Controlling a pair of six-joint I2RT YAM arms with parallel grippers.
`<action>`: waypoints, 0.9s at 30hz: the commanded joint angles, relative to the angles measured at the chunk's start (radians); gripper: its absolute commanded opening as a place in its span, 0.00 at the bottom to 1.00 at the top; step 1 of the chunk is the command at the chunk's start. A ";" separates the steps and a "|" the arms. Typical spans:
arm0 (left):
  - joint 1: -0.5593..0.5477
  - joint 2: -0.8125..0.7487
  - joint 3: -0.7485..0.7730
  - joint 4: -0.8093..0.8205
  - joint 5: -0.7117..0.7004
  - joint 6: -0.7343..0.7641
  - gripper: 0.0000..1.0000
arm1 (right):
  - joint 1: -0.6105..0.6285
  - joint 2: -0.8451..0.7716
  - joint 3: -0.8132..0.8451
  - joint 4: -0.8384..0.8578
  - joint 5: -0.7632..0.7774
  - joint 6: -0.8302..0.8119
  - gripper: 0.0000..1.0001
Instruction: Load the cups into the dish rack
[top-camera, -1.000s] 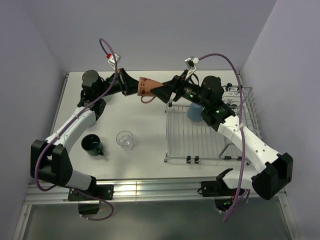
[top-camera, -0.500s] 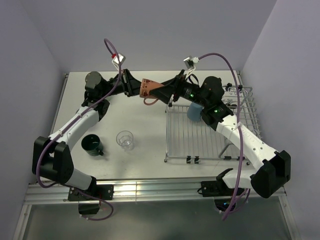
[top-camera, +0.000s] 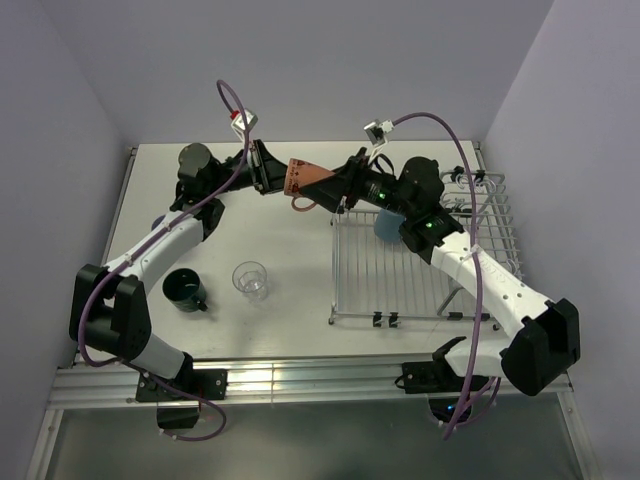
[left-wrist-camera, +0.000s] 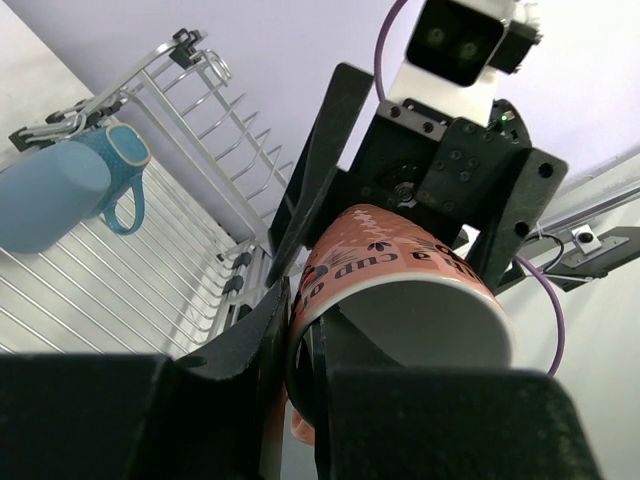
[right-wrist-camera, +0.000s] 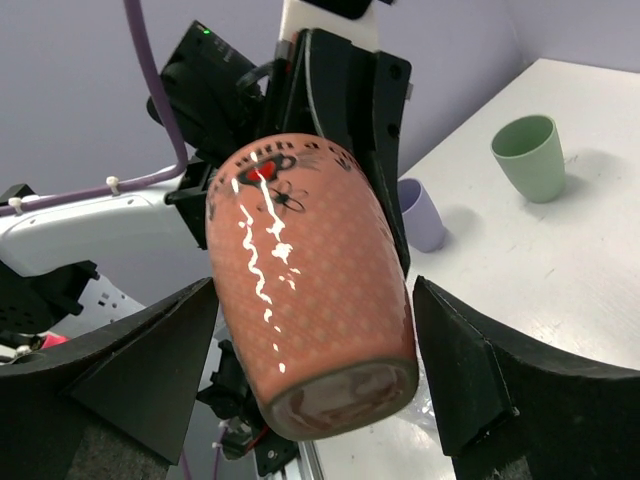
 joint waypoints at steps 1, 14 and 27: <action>-0.002 -0.009 0.050 0.104 -0.019 -0.021 0.00 | -0.004 -0.017 -0.007 0.029 0.000 -0.014 0.85; -0.002 -0.006 0.026 0.101 -0.016 -0.018 0.00 | -0.004 -0.042 -0.018 0.043 0.031 -0.001 0.20; 0.023 -0.058 0.052 -0.164 -0.150 0.143 0.41 | -0.017 -0.099 0.019 -0.135 0.158 -0.054 0.00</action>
